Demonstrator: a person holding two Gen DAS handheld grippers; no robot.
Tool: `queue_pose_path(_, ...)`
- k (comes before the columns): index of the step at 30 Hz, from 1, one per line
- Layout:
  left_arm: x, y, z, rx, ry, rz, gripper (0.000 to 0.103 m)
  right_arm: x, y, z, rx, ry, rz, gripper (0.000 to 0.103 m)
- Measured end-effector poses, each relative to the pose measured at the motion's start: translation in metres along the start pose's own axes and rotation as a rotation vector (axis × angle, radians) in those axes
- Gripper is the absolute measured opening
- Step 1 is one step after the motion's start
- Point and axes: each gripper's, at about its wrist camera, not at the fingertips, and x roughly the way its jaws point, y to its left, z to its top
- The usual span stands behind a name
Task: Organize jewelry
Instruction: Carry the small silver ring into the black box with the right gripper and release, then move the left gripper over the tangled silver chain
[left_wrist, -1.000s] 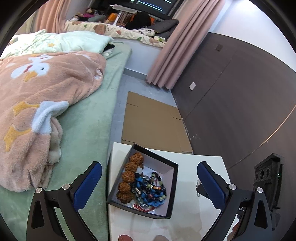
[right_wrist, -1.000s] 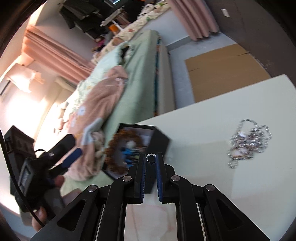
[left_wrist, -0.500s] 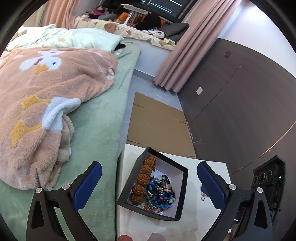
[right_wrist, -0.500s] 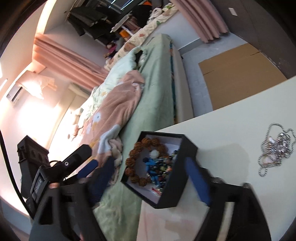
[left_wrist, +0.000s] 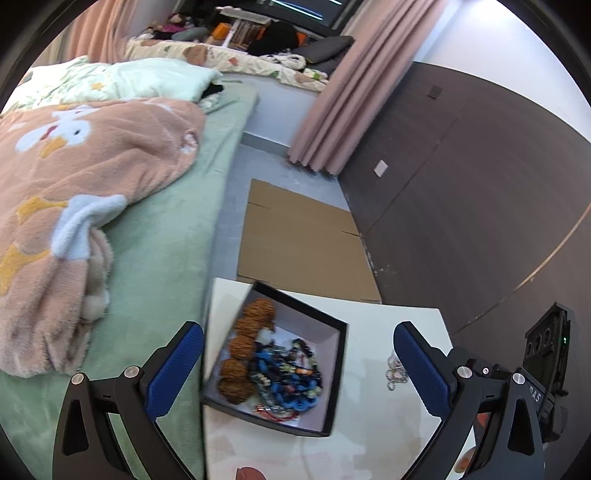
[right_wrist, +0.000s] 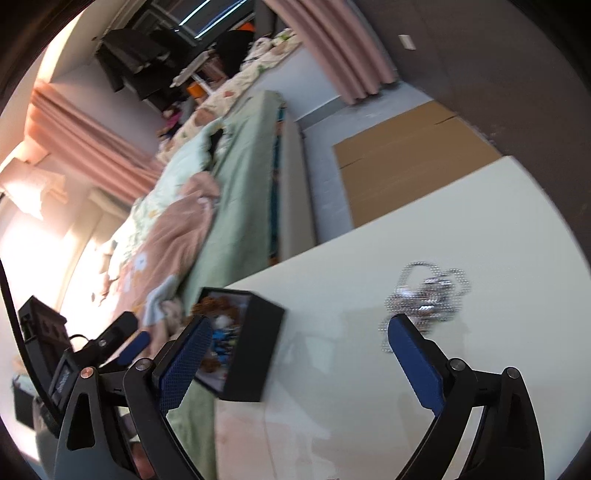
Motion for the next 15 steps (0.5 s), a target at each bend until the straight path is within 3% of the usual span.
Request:
queue_pose_path(5, 0.009, -0.026, -0.009, 0.045, 0.020, -0.036, 0.103, -0.016, -0.026, 0.004, 0.036, -0.004, -0.058, 0.097)
queue_pose_path(11, 0.017, -0.056, -0.022, 0.113, 0.025, -0.023, 0.102, -0.036, -0.061, 0.007, 0.113, -0.040, -0.106, 0.097)
queue_pose_path(15, 0.035, -0.080, -0.028, 0.185, 0.088, -0.010, 0.102, -0.042, -0.080, 0.009, 0.161, -0.044, -0.140, 0.097)
